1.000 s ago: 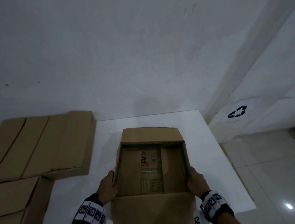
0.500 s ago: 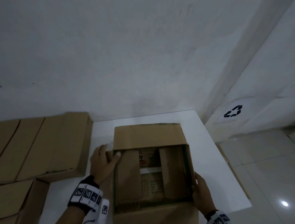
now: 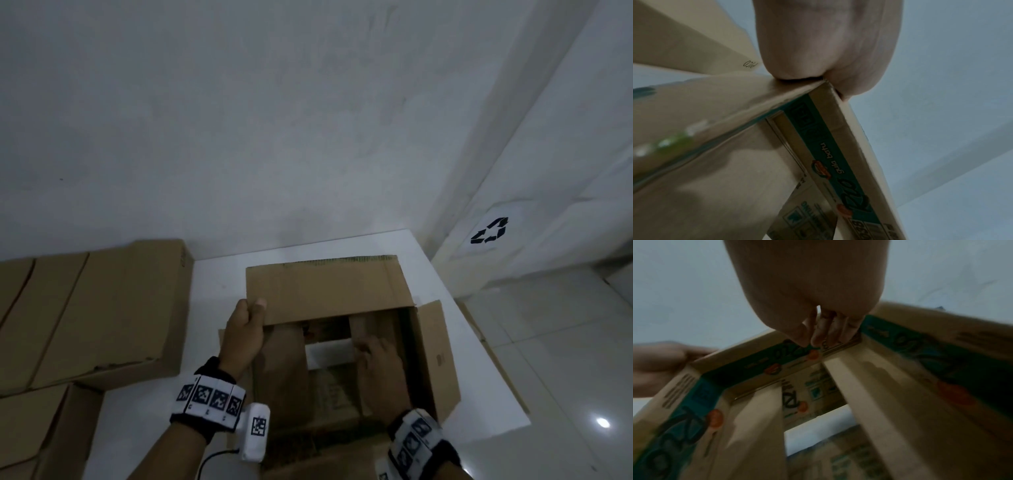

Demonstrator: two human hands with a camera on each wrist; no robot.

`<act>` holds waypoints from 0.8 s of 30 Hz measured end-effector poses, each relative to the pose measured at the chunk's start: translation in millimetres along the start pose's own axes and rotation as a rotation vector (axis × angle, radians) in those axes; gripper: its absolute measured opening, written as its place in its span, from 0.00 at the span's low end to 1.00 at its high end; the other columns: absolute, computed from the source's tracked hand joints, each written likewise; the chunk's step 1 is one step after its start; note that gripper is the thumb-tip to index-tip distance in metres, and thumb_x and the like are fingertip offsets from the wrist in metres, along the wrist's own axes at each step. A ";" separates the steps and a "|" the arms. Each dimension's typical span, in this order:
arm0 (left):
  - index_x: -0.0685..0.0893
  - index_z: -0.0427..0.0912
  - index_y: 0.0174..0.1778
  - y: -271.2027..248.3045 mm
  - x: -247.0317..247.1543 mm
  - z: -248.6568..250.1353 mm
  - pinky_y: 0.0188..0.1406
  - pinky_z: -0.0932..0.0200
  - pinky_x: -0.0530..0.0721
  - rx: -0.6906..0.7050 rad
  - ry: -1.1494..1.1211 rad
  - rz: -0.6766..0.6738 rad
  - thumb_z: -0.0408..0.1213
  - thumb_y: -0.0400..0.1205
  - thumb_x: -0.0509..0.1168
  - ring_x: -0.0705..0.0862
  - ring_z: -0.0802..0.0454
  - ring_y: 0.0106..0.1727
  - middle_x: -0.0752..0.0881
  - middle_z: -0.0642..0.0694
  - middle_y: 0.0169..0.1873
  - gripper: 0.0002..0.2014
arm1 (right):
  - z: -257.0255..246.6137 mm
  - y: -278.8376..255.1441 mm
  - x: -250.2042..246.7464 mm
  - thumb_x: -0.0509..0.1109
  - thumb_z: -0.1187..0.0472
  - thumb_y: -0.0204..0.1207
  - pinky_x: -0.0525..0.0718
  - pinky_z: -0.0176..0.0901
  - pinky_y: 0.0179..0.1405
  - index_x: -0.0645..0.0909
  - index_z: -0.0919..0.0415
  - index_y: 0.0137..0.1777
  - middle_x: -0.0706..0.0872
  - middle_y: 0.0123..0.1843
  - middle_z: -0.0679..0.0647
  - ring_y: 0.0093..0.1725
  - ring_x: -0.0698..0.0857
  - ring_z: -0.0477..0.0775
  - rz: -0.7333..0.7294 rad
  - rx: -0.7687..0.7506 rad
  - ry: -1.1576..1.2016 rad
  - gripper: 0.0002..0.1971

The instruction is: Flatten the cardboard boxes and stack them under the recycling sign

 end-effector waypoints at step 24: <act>0.78 0.43 0.51 -56.6 -56.3 73.5 0.47 0.52 0.81 0.137 -0.315 0.068 0.51 0.87 0.55 0.83 0.48 0.49 0.83 0.43 0.47 0.15 | -90.4 70.9 92.5 0.61 0.58 0.81 0.85 0.51 0.58 0.79 0.60 0.60 0.85 0.57 0.56 0.55 0.85 0.57 -0.491 0.272 0.291 0.12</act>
Point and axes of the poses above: each hand's wrist, its own y-axis towards the middle knuckle, its own x-axis out of the palm, z = x × y, the point moved 4 cm from there along y, towards the middle knuckle
